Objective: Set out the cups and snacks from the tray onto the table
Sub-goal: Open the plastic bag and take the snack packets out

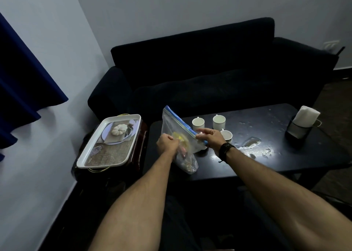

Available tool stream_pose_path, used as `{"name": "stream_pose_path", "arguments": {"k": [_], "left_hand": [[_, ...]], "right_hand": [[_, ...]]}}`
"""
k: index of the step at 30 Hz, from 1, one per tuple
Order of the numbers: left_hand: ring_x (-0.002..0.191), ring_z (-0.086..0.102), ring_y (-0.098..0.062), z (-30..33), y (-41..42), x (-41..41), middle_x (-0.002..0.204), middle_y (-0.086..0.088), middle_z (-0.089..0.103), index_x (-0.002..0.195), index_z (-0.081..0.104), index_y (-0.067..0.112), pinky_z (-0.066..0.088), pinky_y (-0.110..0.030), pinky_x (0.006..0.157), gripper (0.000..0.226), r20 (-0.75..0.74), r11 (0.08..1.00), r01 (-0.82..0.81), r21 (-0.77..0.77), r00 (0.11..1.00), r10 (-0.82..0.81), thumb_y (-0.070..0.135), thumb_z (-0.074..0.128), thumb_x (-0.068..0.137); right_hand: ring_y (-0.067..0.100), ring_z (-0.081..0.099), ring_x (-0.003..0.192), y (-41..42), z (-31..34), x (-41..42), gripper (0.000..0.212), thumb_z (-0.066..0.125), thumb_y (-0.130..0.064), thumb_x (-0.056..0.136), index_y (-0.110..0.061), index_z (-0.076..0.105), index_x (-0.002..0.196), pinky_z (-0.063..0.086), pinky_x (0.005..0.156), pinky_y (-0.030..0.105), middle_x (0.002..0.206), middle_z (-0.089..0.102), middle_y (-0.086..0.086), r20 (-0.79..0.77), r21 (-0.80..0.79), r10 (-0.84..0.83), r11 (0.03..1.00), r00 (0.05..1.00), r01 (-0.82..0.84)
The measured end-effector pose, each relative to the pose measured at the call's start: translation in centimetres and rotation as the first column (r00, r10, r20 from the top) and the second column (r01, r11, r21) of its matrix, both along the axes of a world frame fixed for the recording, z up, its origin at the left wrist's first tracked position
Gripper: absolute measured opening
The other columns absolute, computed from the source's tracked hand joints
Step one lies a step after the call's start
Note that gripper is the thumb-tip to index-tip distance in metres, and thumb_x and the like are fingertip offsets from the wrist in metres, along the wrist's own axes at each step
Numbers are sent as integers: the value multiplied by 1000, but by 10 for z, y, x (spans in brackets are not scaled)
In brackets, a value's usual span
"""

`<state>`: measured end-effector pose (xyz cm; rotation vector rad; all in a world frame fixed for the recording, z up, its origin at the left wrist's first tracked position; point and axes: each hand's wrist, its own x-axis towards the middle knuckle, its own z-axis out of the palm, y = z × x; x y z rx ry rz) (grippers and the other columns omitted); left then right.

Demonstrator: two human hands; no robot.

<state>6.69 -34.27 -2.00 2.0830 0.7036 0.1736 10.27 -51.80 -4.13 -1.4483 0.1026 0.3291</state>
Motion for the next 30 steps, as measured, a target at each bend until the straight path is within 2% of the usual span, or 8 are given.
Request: {"name": "stream_pose_path", "arguments": {"k": [2, 5, 7, 9, 13, 16, 26, 30], "left_hand": [[71, 66, -13, 10, -4, 1, 85, -2, 71, 74, 61, 22, 53, -24, 61, 17, 77, 1000, 11, 19, 997, -13, 31, 70, 85], [51, 67, -8, 21, -14, 5, 67, -2, 73, 75, 69, 14, 48, -17, 46, 38, 33, 984, 140, -114, 990, -137, 49, 63, 89], [59, 73, -15, 25, -18, 5, 70, -7, 74, 83, 71, 8, 57, -23, 53, 47, -18, 960, 191, -204, 980, -199, 54, 63, 88], [67, 75, -19, 23, -21, 3, 77, -10, 75, 90, 70, 6, 61, -28, 61, 48, -39, 942, 209, -261, 973, -227, 54, 64, 87], [67, 75, -17, 20, -23, -4, 77, -8, 75, 91, 71, 8, 61, -26, 58, 37, -46, 927, 216, -307, 969, -241, 44, 71, 86], [72, 76, -21, 19, -23, -7, 79, -10, 76, 95, 72, 5, 63, -30, 64, 31, -25, 915, 210, -345, 972, -233, 36, 72, 87], [83, 76, -25, 23, -20, -19, 93, -14, 75, 100, 74, 4, 62, -28, 60, 18, 37, 927, 234, -294, 972, -234, 17, 68, 91], [70, 75, -23, 21, -18, -21, 86, -15, 75, 94, 74, 2, 59, -24, 50, 14, 30, 951, 234, -200, 972, -233, 11, 63, 92]], "right_hand": [[21, 66, 90, -2, 4, -4, 44, 77, -4, 76, -10, 68, 119, 53, 92, 41, 101, 71, 9, 2, 18, 27, 999, 1000, -27], [17, 65, 86, -4, 9, -9, 34, 75, -8, 78, -12, 74, 112, 51, 82, 37, 100, 73, 8, -10, 41, 109, 993, 994, -108], [8, 64, 67, -3, 13, -13, 23, 73, -13, 81, -15, 76, 104, 47, 69, 25, 89, 74, 2, -34, 54, 146, 988, 989, -144], [4, 61, 57, -3, 15, -16, 16, 72, -15, 83, -16, 76, 98, 45, 62, 22, 81, 74, -1, -46, 51, 156, 987, 987, -154], [8, 63, 62, -2, 19, -19, 19, 74, -7, 81, -9, 76, 100, 49, 63, 20, 83, 75, 2, -31, -11, 200, 980, 979, -201], [10, 66, 65, 0, 21, -21, 17, 75, -4, 80, -7, 76, 96, 51, 64, 20, 83, 75, 4, -20, -37, 208, 977, 978, -209], [7, 64, 50, 14, 25, -25, 8, 70, 1, 80, -6, 75, 83, 51, 51, 16, 69, 73, 5, -40, -83, 141, 986, 989, -144], [6, 61, 46, 18, 26, -29, 14, 65, 5, 83, -7, 70, 79, 49, 48, 16, 68, 69, 4, -53, -92, 147, 984, 988, -151]]}}
